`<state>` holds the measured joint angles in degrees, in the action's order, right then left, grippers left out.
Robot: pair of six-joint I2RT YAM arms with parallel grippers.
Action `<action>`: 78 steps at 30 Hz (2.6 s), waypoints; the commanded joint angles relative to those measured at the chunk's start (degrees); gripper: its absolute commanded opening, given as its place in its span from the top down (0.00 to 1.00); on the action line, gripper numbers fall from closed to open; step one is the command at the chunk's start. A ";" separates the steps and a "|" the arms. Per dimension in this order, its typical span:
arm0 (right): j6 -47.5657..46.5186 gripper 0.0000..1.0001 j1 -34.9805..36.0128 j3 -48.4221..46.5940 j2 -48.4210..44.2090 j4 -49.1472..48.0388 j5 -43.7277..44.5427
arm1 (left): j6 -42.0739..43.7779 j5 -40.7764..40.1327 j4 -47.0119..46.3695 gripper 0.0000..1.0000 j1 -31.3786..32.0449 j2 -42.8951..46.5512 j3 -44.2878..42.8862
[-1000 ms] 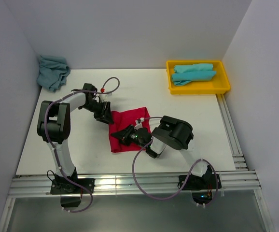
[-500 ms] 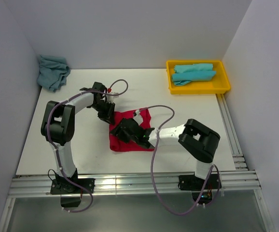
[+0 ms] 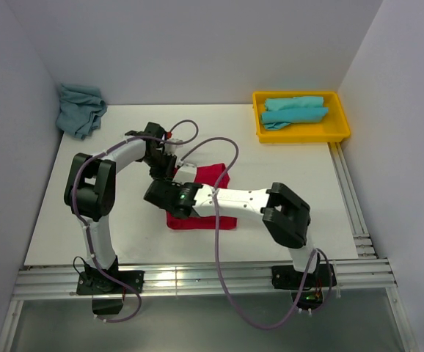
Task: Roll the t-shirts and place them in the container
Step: Roll the tshirt
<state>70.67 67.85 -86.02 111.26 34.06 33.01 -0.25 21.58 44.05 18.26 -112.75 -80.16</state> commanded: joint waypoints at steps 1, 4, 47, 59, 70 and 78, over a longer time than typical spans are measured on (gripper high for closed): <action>-4.75 0.48 1.49 -8.09 4.90 8.03 6.79 | 0.87 -4.36 -0.99 0.84 -0.16 -1.07 -2.19; -6.69 0.48 1.93 -13.99 8.88 11.02 7.94 | 0.87 -4.45 -0.55 0.83 0.02 -1.42 -2.81; -6.08 0.95 -3.16 27.26 -5.77 -43.75 -19.55 | 2.97 8.91 7.54 0.21 -5.95 -0.20 -15.91; 6.74 0.94 -8.35 41.02 0.52 -88.09 -37.05 | 6.75 15.33 4.91 0.23 -11.23 1.92 -5.01; 10.81 0.85 -7.21 40.68 0.82 -83.33 -31.71 | 5.44 13.40 1.21 0.47 -11.85 -0.10 0.45; 3.16 0.58 -2.73 25.39 -3.07 -35.50 -18.00 | 4.47 7.17 2.18 0.70 -11.06 -0.98 -2.54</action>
<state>76.90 63.42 -56.47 111.24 -22.04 7.99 4.58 32.56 47.57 6.79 -113.95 -80.09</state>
